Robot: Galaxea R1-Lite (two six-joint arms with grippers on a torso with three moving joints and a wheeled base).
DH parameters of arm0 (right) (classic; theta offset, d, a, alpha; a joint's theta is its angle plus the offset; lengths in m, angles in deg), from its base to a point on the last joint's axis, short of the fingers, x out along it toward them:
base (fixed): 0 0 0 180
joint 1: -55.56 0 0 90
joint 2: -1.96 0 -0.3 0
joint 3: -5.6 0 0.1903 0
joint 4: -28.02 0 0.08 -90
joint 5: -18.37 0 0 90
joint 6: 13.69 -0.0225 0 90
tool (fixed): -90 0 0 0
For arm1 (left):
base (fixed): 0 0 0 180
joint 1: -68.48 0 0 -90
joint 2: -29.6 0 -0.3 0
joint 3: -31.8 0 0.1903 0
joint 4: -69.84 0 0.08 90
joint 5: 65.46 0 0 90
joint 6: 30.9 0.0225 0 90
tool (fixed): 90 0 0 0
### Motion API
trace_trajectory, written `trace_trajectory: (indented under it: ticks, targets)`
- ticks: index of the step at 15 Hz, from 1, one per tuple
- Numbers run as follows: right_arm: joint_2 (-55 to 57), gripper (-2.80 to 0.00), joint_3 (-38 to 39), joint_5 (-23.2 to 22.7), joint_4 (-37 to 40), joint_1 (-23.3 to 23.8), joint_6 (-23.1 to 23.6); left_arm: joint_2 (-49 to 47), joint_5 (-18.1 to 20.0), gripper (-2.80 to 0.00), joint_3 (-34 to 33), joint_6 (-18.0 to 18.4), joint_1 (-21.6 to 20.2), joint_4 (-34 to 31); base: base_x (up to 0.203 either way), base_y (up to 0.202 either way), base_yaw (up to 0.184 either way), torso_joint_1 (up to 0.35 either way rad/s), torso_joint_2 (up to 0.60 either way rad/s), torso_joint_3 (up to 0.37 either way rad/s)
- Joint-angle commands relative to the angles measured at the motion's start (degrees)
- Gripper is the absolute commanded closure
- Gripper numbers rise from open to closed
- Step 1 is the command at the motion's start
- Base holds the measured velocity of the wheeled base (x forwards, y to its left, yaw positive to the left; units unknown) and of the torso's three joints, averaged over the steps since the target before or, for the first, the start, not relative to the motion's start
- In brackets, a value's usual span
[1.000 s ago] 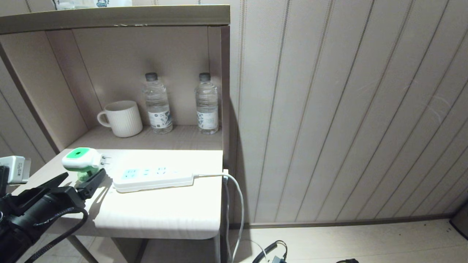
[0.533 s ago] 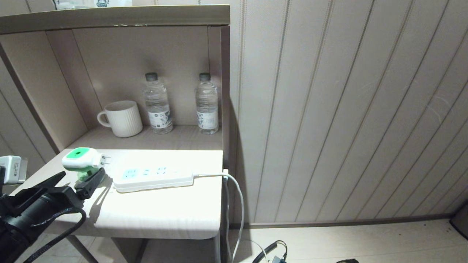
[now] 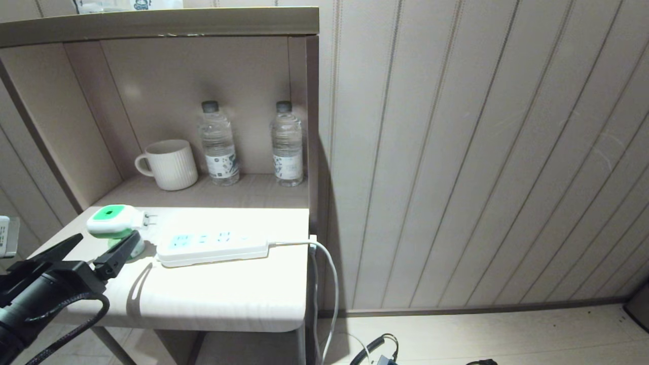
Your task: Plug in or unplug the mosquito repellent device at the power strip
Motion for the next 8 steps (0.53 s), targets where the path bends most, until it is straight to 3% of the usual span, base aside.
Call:
trace_trajectory:
  ticks: [1, 5, 8]
  targets:
    - [0.06, 0.00, 0.00, 0.02, 0.00, -0.02, -0.01, 1.27, 0.04, -2.80, 0.00, -0.09, -0.03, 0.50, 0.000, 0.000, 0.000, 0.000, 0.00, 0.000]
    - [0.06, 0.00, 0.00, 0.02, 0.00, -0.02, -0.01, 9.76, 0.04, -2.80, 0.00, -0.09, -0.03, -2.75, 0.000, 0.000, 0.000, 0.000, 0.00, 0.000]
    - [0.06, 0.00, 0.00, 0.02, 0.00, -0.02, -0.01, 19.70, 0.04, -2.80, 0.46, -0.09, -0.03, -12.97, 0.000, 0.000, 0.000, 0.000, 0.00, 0.000]
